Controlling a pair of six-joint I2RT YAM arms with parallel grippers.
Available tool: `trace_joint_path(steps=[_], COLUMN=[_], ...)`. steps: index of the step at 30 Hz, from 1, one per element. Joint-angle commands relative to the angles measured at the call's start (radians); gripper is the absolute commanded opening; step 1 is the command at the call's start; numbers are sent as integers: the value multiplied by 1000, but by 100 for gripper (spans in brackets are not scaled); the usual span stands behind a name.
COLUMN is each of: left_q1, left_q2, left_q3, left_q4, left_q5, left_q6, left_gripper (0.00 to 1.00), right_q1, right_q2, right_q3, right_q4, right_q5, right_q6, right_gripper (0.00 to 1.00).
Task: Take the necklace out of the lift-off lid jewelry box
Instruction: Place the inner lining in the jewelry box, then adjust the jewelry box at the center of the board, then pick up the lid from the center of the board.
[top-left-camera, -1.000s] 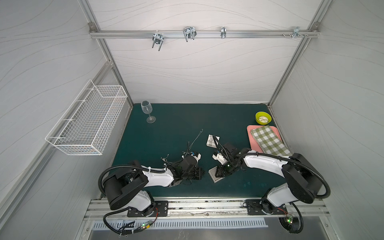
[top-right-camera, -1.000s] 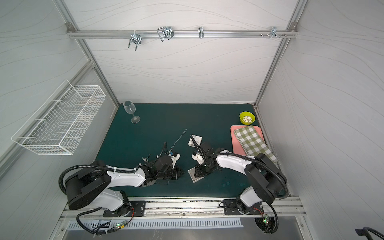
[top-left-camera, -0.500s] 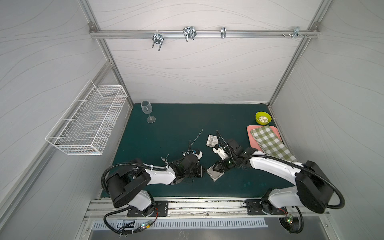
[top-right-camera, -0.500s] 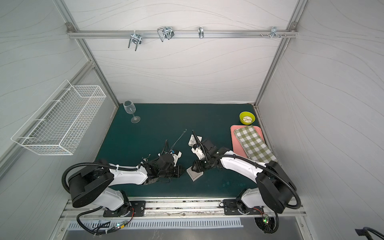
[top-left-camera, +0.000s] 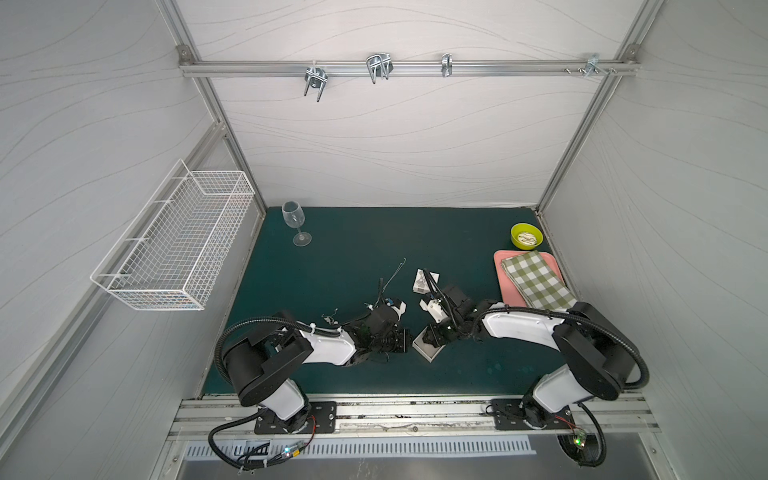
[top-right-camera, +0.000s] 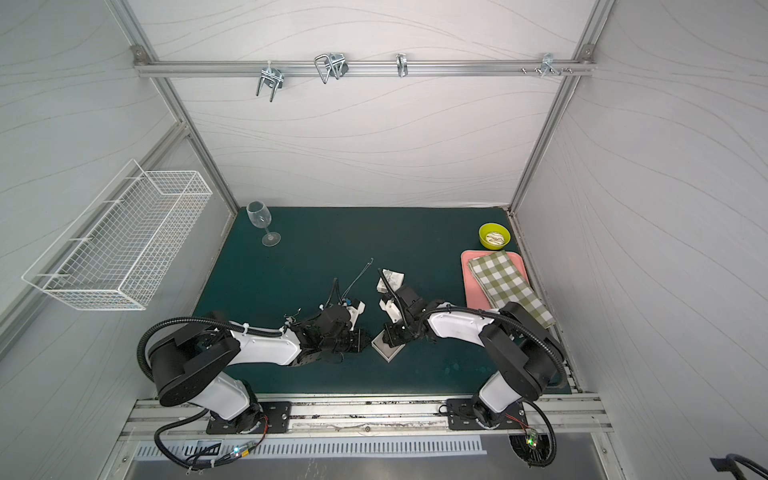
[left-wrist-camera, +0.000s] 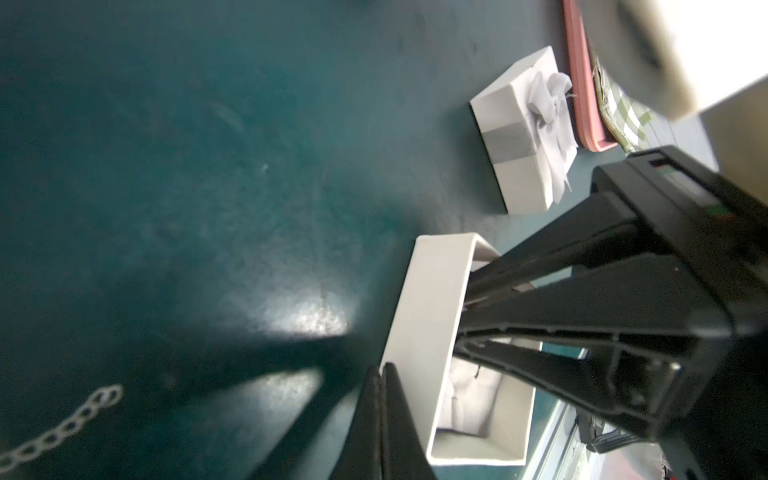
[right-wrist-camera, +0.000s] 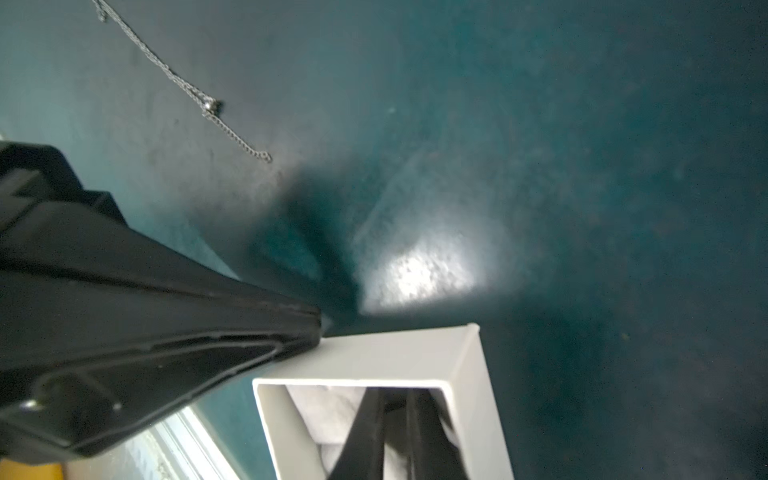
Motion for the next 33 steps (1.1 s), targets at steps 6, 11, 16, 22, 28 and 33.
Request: trace_joint_path(steps=[6, 11, 16, 22, 28, 33], left_q1=[78, 123, 134, 133, 77, 36], left_q2=[-23, -69, -136, -183, -228, -249], left_q3=[48, 74, 77, 44, 3, -33], left_q4=[22, -82, -169, -184, -211, -195], left_q5=[22, 18, 2, 28, -9, -31], left_q6=[25, 84, 132, 130, 120, 93], left_gripper=[1, 9, 14, 15, 14, 13], right_q1=[12, -107, -301, -416, -413, -399], right_q2=[-119, -234, -257, -167, -62, -41], right_q3=[91, 133, 158, 178, 200, 212], right_q4=[-111, -271, -408, -447, -434, -445], right_q5=[96, 126, 108, 68, 141, 156], right_q6=[-34, -101, -232, -301, -296, -303], right_gripper=[31, 72, 99, 99, 99, 99])
